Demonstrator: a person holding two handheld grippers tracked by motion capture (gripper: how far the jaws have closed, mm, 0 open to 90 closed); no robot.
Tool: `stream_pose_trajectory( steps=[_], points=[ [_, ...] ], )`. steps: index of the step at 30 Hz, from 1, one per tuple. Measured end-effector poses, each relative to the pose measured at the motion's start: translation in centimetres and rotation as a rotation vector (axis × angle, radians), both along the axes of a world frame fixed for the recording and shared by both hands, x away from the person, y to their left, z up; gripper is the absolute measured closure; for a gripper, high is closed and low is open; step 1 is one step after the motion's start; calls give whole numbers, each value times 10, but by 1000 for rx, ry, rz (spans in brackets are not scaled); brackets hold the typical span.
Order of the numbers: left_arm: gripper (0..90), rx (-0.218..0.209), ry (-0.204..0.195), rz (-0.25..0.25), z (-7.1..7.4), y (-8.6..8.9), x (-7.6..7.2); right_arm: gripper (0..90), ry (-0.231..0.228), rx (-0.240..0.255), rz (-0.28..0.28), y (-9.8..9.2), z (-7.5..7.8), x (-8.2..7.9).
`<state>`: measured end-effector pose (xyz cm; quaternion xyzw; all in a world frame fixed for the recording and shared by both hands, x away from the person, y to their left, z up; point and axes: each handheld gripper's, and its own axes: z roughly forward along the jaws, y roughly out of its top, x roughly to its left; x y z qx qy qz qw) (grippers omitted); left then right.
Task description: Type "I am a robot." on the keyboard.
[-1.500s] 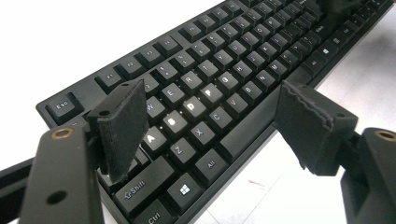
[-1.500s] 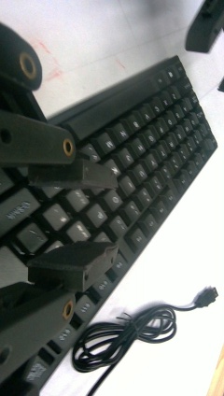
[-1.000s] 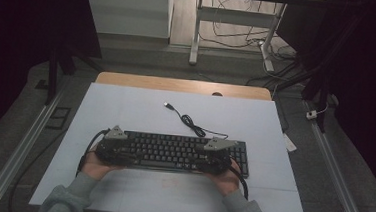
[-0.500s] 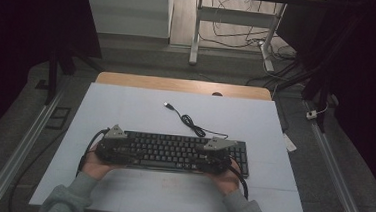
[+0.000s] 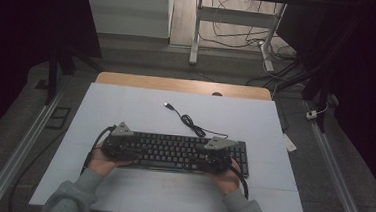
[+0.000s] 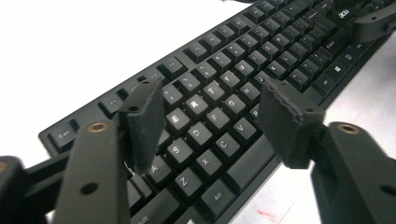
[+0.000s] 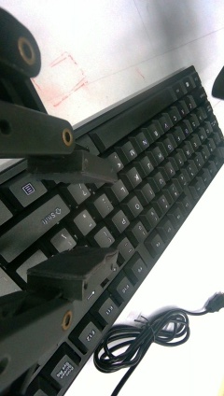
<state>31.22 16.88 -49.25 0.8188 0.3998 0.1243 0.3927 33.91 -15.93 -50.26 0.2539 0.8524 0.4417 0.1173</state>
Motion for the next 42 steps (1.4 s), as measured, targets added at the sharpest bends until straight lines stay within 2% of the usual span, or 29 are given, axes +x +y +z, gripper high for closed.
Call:
stream_pose_trajectory(
  steps=[5,10,13,24,42],
  points=[
    [568,4,-12,-7,-1,-5,5,564,1,-7,-1,0,0,0],
    [818,5,-2,-34,-1,-9,12,564,5,-10,-1,0,0,0],
    [886,14,3,-44,-3,-14,16,564,4,-12,0,0,-1,0],
    [888,64,42,-50,-17,-30,31,562,5,-27,-1,1,-1,1],
    [887,84,58,-49,-25,-38,37,562,4,-31,-3,1,-2,1]
  ],
)
